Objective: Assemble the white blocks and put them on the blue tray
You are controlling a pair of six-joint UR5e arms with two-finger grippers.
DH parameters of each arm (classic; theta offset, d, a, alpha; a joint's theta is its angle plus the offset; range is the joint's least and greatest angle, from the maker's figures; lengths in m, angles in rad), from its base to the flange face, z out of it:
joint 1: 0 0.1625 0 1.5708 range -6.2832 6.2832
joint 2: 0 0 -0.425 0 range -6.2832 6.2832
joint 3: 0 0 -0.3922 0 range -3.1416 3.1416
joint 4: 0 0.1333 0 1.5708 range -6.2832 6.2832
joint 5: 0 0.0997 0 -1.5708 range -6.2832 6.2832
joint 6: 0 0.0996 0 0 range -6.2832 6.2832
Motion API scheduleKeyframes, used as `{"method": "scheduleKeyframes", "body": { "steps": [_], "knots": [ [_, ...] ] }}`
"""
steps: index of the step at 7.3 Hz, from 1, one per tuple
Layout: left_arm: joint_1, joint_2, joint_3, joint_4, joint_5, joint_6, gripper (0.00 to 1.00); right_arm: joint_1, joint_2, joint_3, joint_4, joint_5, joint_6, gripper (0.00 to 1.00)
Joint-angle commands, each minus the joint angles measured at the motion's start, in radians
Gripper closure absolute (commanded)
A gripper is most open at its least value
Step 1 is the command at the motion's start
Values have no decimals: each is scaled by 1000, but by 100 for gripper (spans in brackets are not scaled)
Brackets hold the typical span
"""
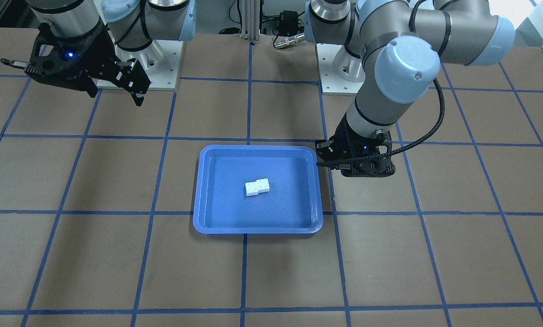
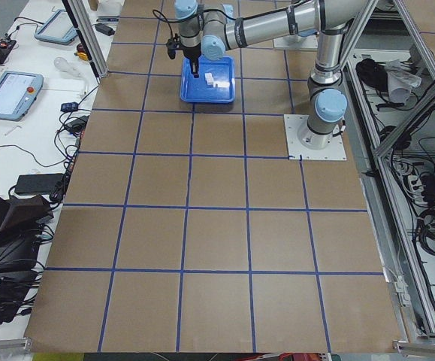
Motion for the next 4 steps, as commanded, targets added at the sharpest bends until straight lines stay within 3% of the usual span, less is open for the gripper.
{"method": "scheduleKeyframes", "body": {
  "steps": [1,4],
  "knots": [
    [-2,55,31,-38,3,14,0,0,-7,2,2,0,-1,0],
    [-6,110,24,-43,69,14,0,-3,-8,2,3,11,-2,0]
  ]
}}
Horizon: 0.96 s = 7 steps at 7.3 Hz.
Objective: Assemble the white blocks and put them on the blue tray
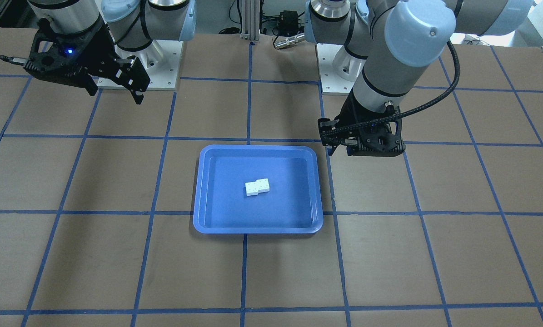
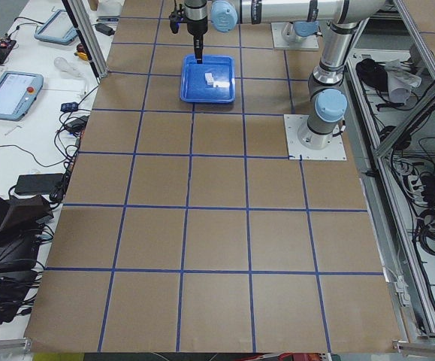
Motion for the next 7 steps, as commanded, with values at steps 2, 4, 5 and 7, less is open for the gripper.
{"method": "scheduleKeyframes", "body": {
  "steps": [2,4,5,7],
  "knots": [
    [17,35,2,7,24,66,0,-2,-1,-4,0,-2,-80,0],
    [81,41,8,18,16,129,0,-2,-1,-4,6,-5,-80,0],
    [93,64,3,16,22,132,0,1,-1,-3,7,-5,-80,0],
    [112,112,3,4,28,190,0,1,-1,-3,7,-6,-82,0]
  ]
}}
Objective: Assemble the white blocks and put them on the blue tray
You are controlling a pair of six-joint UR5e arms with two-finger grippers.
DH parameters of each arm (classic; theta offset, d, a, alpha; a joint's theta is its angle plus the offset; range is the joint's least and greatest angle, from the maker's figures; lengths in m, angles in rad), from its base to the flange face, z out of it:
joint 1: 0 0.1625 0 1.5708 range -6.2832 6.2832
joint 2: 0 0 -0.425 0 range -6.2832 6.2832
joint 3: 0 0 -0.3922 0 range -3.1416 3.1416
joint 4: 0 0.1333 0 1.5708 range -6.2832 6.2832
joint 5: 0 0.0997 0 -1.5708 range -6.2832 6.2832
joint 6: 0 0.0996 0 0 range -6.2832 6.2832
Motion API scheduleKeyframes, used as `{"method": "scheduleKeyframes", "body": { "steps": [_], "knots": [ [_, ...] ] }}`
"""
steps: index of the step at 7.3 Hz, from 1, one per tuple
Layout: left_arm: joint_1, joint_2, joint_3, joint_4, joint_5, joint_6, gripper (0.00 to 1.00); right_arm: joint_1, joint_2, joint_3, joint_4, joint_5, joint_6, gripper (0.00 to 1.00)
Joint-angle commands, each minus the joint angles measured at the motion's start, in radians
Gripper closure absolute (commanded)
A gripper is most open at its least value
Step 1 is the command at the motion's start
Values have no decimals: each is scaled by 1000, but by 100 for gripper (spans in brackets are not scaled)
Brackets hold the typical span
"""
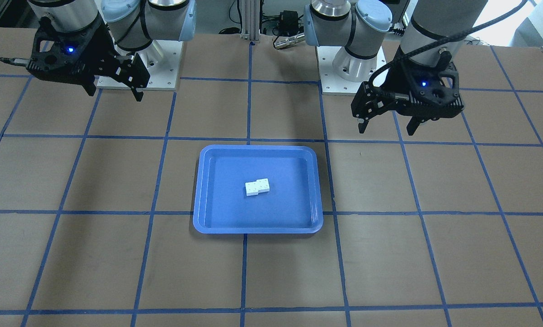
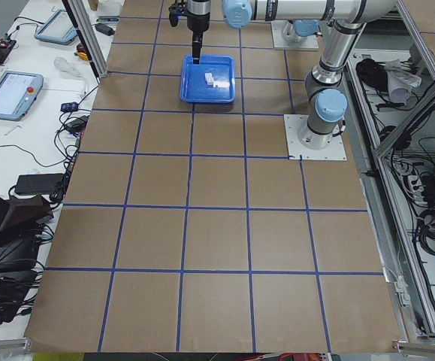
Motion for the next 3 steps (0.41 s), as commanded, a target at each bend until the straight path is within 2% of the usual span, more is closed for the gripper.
{"method": "scheduleKeyframes", "body": {
  "steps": [1,3],
  "knots": [
    [19,28,5,-20,0,28,0,0,-2,0,0,-2,-1,0],
    [33,28,6,-68,-6,20,0,0,-2,2,0,-1,-1,0]
  ]
}}
